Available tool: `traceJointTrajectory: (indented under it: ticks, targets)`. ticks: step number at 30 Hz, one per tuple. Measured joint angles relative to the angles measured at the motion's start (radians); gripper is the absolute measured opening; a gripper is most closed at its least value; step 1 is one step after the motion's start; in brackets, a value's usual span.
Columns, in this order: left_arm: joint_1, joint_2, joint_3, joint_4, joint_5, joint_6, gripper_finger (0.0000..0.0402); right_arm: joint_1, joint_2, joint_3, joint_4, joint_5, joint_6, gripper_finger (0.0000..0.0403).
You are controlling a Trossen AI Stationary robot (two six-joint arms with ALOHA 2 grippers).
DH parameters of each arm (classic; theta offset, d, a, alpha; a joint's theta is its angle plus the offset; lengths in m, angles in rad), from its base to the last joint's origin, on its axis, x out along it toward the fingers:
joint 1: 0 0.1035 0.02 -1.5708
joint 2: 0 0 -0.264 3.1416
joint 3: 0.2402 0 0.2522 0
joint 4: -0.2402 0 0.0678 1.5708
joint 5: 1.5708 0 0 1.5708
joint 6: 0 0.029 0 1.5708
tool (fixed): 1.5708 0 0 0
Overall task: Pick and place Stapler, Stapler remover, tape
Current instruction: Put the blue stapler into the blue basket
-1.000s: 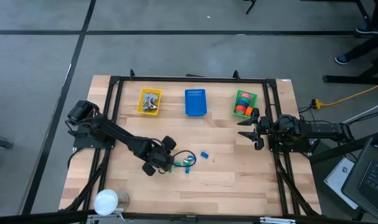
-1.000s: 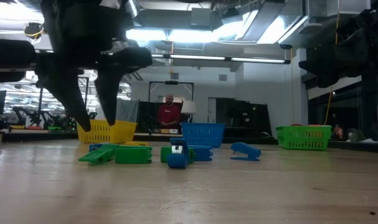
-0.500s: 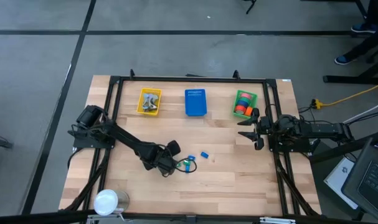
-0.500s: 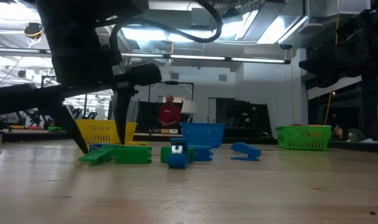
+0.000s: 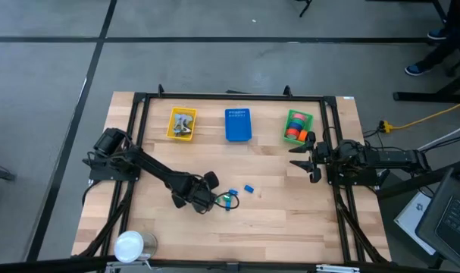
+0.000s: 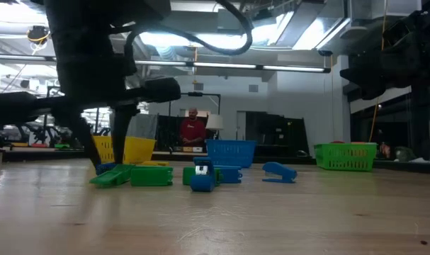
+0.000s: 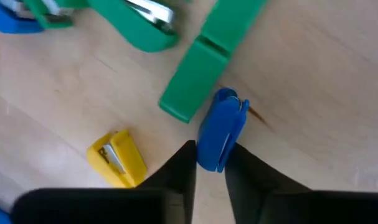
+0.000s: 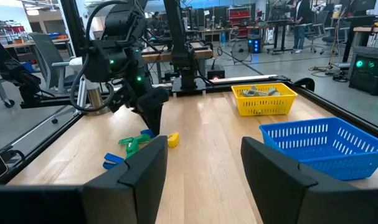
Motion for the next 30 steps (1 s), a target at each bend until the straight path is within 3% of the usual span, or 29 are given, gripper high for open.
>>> traceJointTrajectory:
  ticks: [2, 11, 19, 30]
  targets:
    - [0.004, 0.000, 0.002, 0.016, 0.006, -0.046, 0.0048, 0.000, 0.000, 0.000, 0.000, 0.000, 0.000, 0.0211]
    - [0.064, -0.096, -0.004, -0.002, 0.078, -0.234, 0.0048, 0.000, 0.000, 0.000, 0.000, 0.000, 0.000, 0.0211]
    - [0.184, -0.225, -0.003, 0.083, -0.032, -0.267, 0.0048, 0.000, 0.000, 0.000, 0.000, 0.000, 0.000, 0.0211]
    - [0.414, -0.291, -0.003, 0.499, -0.196, -0.185, 0.0048, 0.000, 0.000, 0.000, 0.000, 0.000, 0.000, 0.0211]
